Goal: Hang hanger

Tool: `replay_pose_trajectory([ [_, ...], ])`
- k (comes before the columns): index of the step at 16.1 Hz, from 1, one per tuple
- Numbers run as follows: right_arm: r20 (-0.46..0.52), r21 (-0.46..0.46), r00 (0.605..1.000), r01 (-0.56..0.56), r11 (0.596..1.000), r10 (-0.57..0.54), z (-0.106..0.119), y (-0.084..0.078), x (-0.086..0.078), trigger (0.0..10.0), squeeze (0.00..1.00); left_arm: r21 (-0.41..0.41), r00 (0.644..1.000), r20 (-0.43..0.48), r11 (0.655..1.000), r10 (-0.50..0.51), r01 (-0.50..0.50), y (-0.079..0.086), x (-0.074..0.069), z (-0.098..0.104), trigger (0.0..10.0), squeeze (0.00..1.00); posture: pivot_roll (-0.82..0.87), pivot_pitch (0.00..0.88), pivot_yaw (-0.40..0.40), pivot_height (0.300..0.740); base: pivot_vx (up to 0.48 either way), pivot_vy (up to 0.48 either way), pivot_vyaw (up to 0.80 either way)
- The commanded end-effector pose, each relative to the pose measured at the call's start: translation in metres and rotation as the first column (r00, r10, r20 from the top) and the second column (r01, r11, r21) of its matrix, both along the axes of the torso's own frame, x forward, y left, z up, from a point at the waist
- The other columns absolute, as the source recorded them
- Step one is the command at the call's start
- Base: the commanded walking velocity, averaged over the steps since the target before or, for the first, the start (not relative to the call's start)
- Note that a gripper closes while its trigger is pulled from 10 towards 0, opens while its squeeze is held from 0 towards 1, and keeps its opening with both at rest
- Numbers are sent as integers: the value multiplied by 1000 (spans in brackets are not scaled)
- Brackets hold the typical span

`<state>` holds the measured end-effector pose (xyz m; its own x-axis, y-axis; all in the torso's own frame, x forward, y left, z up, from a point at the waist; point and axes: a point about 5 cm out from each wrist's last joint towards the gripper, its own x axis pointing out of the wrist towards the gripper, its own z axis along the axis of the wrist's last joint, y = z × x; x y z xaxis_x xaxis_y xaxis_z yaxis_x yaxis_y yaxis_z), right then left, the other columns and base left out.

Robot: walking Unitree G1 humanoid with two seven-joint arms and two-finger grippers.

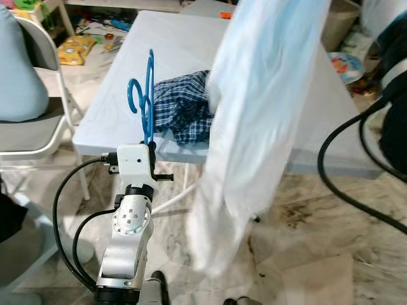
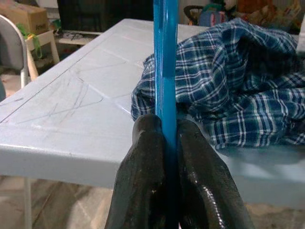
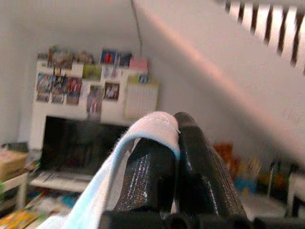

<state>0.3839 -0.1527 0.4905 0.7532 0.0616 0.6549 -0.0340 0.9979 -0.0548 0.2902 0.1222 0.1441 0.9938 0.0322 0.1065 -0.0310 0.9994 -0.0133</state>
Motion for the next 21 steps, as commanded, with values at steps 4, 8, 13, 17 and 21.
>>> replay_pose_trajectory([
  [4, -186, -296, 982, -51, 954, -5, -94, 14, 31, 10000, 0, 9, 1000, 14, 1000, -9, 9, -6, -5, 3, 10000, 0, 45, 139, -102, 740, 0, 0, 0],
  [8, -415, -384, 907, -252, 888, 78, -189, 24, 39, 10000, 0, 12, 1000, -2, 1000, -12, 12, -4, -8, -1, 10000, 0, 43, 151, -92, 740, 0, 0, 0],
  [13, -488, -442, 859, -398, 804, 157, -224, 31, 32, 10000, 0, 13, 1000, -9, 999, -30, 30, -6, -7, -1, 10000, 0, 37, 148, -82, 740, 0, 0, 0],
  [17, -573, -451, 802, -482, 751, 170, -264, 34, 24, 10000, 0, 9, 999, -17, 999, -40, 40, -7, -6, -2, 10000, 0, 34, 145, -76, 740, 0, 0, 0],
  [21, -596, -424, 779, -512, 747, 195, -280, 37, 18, 10000, 0, 10, 999, -18, 999, -43, 43, -5, -5, -1, 10000, 0, 36, 143, -73, 740, 0, 0, 0],
])
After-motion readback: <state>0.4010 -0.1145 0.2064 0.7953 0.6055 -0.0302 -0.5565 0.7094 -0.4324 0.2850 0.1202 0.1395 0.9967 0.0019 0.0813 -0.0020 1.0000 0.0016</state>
